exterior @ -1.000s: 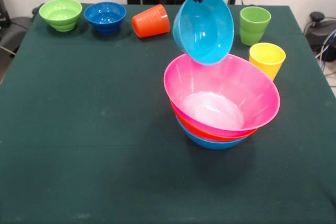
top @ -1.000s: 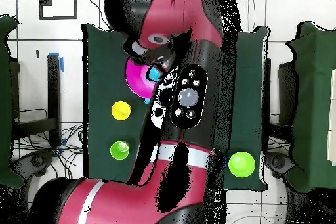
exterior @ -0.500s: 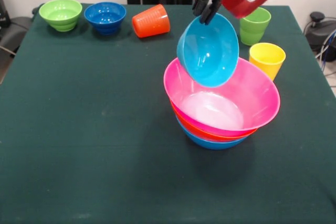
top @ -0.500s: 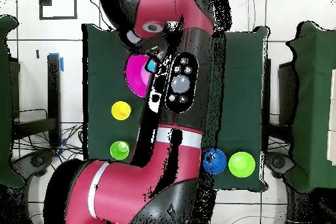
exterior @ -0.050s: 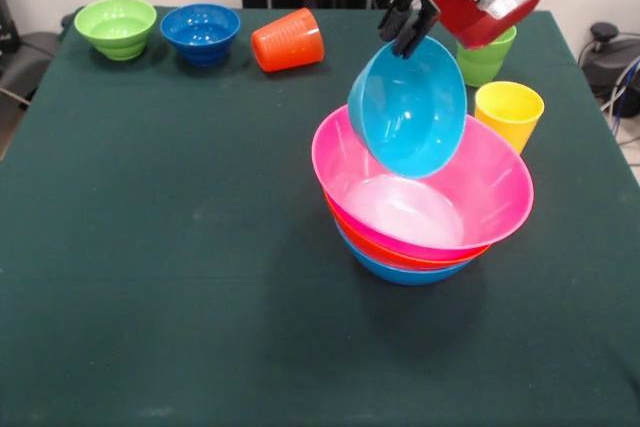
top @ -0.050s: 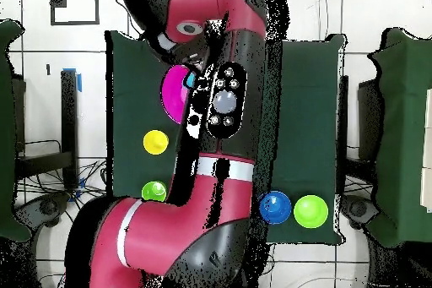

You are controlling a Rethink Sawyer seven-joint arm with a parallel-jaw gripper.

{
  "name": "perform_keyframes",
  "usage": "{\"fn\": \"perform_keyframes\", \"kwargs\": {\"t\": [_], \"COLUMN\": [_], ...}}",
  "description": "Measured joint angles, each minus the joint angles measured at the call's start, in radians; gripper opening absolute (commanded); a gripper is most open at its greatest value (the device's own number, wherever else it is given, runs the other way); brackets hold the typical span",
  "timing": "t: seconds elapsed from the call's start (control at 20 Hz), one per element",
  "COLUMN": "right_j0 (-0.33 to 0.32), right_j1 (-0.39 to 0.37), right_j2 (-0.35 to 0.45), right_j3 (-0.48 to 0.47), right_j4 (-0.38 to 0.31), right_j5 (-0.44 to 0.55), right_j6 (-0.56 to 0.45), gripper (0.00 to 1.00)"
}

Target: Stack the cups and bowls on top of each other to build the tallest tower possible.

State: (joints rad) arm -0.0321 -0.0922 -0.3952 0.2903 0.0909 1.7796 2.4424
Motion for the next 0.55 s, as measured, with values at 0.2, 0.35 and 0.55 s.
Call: {"fn": "perform_keyframes", "kwargs": {"t": [0.2, 0.35, 0.55], "right_j0": [0.003, 0.003, 0.004], "right_j1": [0.018, 0.020, 0.020], "right_j2": [-0.033, -0.040, -0.059], "right_j3": [-0.028, -0.030, -0.030], "right_j4": [0.024, 0.030, 0.057], "right_j5": [0.002, 0.002, 0.002], "right_j6": [0.017, 0.021, 0.030], "gripper": [1.00, 1.00, 1.00]}}
